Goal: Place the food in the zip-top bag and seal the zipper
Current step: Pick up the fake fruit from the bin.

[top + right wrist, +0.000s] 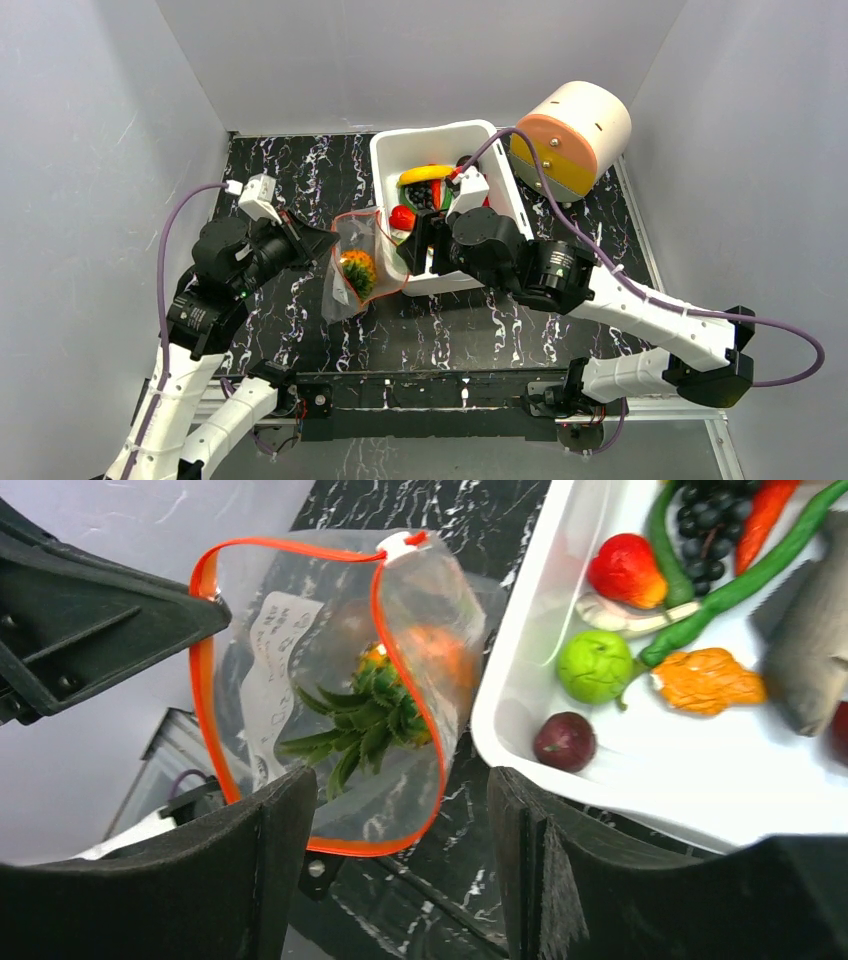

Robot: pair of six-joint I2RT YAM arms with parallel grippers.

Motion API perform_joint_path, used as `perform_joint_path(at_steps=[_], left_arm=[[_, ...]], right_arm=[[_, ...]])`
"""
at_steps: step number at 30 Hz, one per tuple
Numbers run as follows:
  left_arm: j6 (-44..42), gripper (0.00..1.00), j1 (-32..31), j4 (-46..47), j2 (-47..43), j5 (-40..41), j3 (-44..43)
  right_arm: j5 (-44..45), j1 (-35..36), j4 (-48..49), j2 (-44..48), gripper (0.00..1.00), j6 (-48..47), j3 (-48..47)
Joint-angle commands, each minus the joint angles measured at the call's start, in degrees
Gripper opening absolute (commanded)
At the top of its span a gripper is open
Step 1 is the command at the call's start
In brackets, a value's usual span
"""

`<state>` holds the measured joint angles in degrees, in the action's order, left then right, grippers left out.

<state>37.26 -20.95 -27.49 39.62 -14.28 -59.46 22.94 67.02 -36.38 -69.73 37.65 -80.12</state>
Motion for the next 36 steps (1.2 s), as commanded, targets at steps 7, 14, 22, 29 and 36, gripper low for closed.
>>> perform_joint_path(at_steps=[7, 14, 22, 29, 36], left_arm=[[-17.0, 0.0, 0.0, -10.1, -1.9, 11.8, -3.5], [-19.1, 0.0, 0.0, -9.2, -1.7, 16.9, -4.3], [-22.6, 0.0, 0.0, -8.3, -0.3, 22.1, -5.2], [-20.3, 0.0, 0.0, -6.4, -2.0, 11.8, 2.7], [-17.7, 0.0, 0.0, -4.1, -7.7, 6.6, 9.3]], right_arm=[[8.3, -1.2, -2.0, 1.3, 0.61, -12.4, -0.9], [0.5, -9.6, 1.5, -3.3, 0.59, -16.2, -0.7], [-10.9, -20.3, 9.0, -9.2, 0.55, -22.8, 0.9], [-18.5, -25.5, 17.6, -14.5, 0.53, -26.1, 3.9], [-20.5, -27.0, 21.5, -22.8, 0.54, -36.3, -0.7]])
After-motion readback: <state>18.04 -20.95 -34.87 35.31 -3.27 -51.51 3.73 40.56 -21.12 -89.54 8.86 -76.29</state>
